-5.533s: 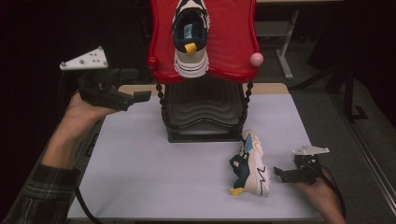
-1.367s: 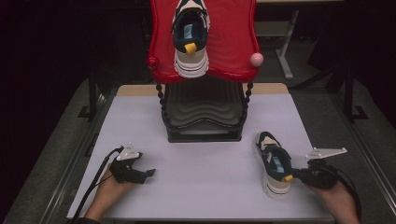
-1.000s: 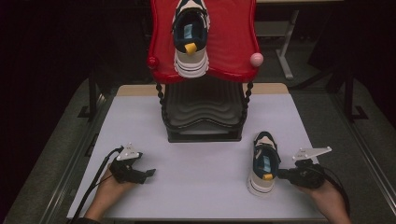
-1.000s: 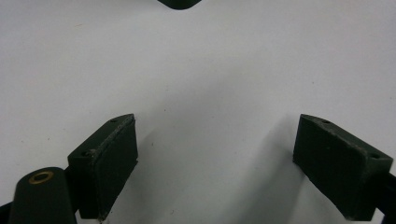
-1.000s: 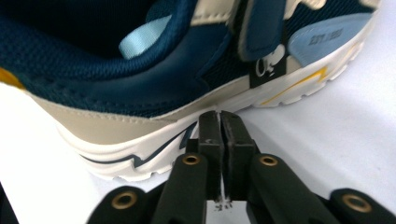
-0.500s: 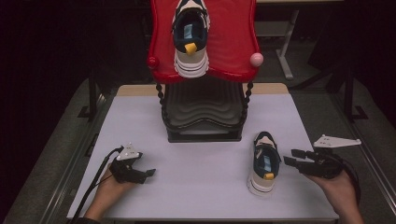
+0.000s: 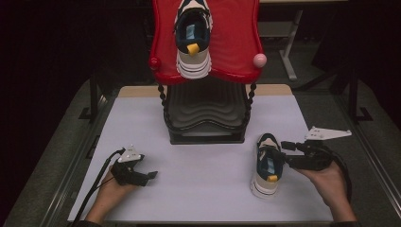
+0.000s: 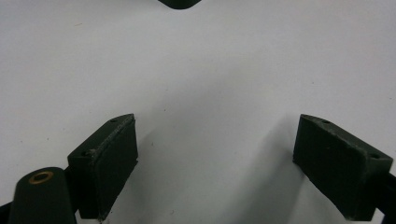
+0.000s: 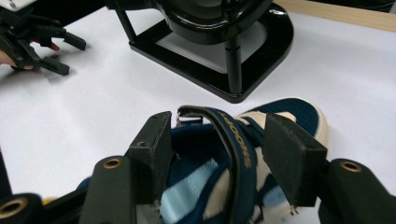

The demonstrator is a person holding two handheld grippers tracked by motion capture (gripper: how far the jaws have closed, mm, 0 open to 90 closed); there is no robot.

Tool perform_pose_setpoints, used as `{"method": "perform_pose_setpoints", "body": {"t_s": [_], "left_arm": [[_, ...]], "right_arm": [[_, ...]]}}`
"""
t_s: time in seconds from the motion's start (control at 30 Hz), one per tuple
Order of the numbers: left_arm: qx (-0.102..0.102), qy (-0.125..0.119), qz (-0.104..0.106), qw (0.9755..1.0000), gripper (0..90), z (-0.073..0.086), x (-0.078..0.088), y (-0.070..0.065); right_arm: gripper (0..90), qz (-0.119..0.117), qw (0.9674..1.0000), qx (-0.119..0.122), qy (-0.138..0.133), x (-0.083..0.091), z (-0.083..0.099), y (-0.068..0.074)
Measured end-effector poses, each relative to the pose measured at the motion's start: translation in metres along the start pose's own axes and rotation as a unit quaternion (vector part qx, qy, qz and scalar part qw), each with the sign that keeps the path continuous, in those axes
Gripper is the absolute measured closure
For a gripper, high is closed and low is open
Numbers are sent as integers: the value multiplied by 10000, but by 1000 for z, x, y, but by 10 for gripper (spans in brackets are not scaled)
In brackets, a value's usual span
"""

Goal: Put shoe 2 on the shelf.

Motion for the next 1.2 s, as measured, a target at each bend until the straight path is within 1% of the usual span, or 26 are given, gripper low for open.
{"method": "perform_pose_setpoints", "body": {"t_s": [0.03, 0.07, 0.1, 0.17, 0.27, 0.4, 0.47, 0.57, 0.6, 0.63, 0.67, 0.7, 0.8, 0.9, 0.97, 1.0, 1.1, 1.17, 1.2], "left_arm": [[0, 0, 0, 10000, 129, 0, 0, 0], [0, 0, 0, 10000, 129, 0, 0, 0], [-1, 0, -1, 10000, 129, 0, 0, 0], [0, -1, 0, 10000, 129, 0, 0, 0], [1, -1, 1, 10000, 129, 0, 0, 0], [1, 0, 1, 10000, 129, 0, 0, 0], [1, 2, 2, 10000, 129, 0, 0, 0], [2, 1, 2, 10000, 129, 0, 0, 0], [1, 2, 2, 10000, 129, 0, 0, 0], [1, 1, 2, 10000, 129, 0, 0, 0], [2, 1, 2, 10000, 129, 0, 0, 0], [3, 0, 2, 10000, 129, 0, 0, 0], [0, 1, 1, 10000, 129, 0, 0, 0], [1, 1, 1, 10000, 129, 0, 0, 0], [0, 0, 1, 10000, 129, 0, 0, 0], [0, 0, 1, 10000, 129, 0, 0, 0], [-2, 0, 0, 10000, 129, 0, 0, 0], [-1, 0, -1, 10000, 129, 0, 0, 0], [-2, 1, -1, 10000, 129, 0, 0, 0]], "right_arm": [[425, 3, 10000, 14, 22, -4, 0, 0], [425, 3, 10000, 14, 22, -4, 0, 0], [437, 6, 10000, 18, 91, -11, 1, -1], [447, 31, 9999, -3, 153, -16, 3, -3], [468, 91, 9997, -20, 235, -21, 8, -7], [507, 110, 9994, -67, 330, -27, 12, -11], [528, 135, 9992, -36, 371, -30, 13, -12], [542, 104, 9994, -45, 329, -33, 12, -12], [613, 53, 9996, -45, 274, -33, 11, -11], [613, 53, 9996, -45, 274, -33, 11, -11], [643, 20, 9997, -52, 251, -33, 12, -12], [643, 20, 9997, -52, 251, -33, 12, -12], [658, -97, 9998, -21, 148, -32, 11, -11], [663, -121, 9998, 46, 118, -32, 10, -10], [672, -187, 9998, 109, 22, -31, 7, -8], [672, -187, 9998, 109, 22, -31, 7, -8], [676, -263, 9995, 94, -123, -26, 3, -6], [676, -283, 9994, 78, -158, -25, 1, -6], [678, -323, 9991, 53, -279, -20, -3, -6]]}}
Point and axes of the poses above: each handheld gripper's, and its own axes: x roughly backward along the jaws, z roughly out of its underside, y roughly to its left, the point moved 8 cm from there along -x, roughly forward along the jaws, and after that the axes turned 5 degrees about -y, right-handed, at the moved point
